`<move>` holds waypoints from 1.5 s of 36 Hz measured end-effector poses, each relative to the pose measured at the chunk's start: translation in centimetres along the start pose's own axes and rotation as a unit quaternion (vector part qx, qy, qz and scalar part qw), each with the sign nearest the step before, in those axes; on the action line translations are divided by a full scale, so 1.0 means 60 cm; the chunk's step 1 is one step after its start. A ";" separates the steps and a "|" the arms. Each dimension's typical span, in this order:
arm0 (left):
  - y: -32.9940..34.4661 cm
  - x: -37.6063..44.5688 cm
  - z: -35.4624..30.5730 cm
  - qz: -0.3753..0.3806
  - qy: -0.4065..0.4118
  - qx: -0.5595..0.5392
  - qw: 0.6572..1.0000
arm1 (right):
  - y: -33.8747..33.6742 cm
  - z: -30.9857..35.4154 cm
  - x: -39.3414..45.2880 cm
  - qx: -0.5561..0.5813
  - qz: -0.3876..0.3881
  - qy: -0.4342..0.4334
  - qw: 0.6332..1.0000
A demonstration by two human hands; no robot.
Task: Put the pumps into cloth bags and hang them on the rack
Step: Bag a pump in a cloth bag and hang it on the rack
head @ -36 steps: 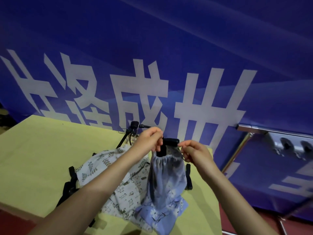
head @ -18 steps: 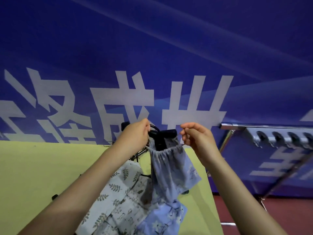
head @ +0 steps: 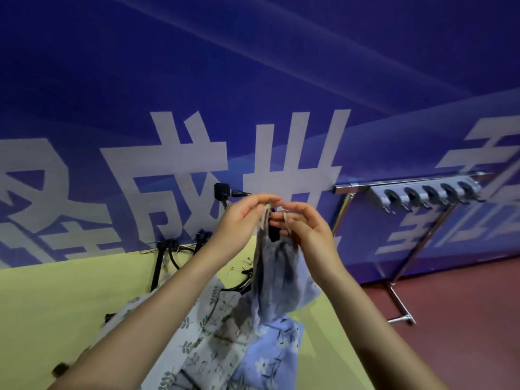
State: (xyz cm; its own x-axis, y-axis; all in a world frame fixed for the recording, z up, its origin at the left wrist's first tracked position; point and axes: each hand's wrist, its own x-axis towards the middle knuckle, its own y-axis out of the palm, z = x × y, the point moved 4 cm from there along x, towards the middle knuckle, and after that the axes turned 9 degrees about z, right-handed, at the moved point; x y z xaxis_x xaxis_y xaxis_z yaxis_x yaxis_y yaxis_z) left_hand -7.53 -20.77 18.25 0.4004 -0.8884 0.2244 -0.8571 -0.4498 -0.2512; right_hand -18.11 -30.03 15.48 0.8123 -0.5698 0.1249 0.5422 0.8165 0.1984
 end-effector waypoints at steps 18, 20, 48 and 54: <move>0.062 0.020 0.056 0.121 -0.075 0.176 0.974 | -0.045 0.017 -0.009 -0.043 0.051 -0.024 0.997; 0.077 0.027 0.053 0.130 -0.057 0.198 0.970 | -0.059 0.027 -0.007 -0.046 0.084 -0.021 0.995; 0.537 0.358 0.143 0.149 -0.125 0.343 0.919 | -0.688 -0.014 0.110 -0.360 0.189 0.136 0.903; 0.616 0.418 0.194 0.136 -0.202 0.315 0.917 | -0.811 -0.081 0.119 -0.343 0.194 0.156 0.906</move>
State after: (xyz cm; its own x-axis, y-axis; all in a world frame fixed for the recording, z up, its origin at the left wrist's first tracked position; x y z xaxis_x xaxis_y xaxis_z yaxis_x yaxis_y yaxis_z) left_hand -25.41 -60.73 3.65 0.3968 -0.8797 -0.2622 -0.6360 -0.0575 -0.7696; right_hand -37.64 -73.39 1.98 0.9330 -0.2615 -0.2472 0.1220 0.8762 -0.4663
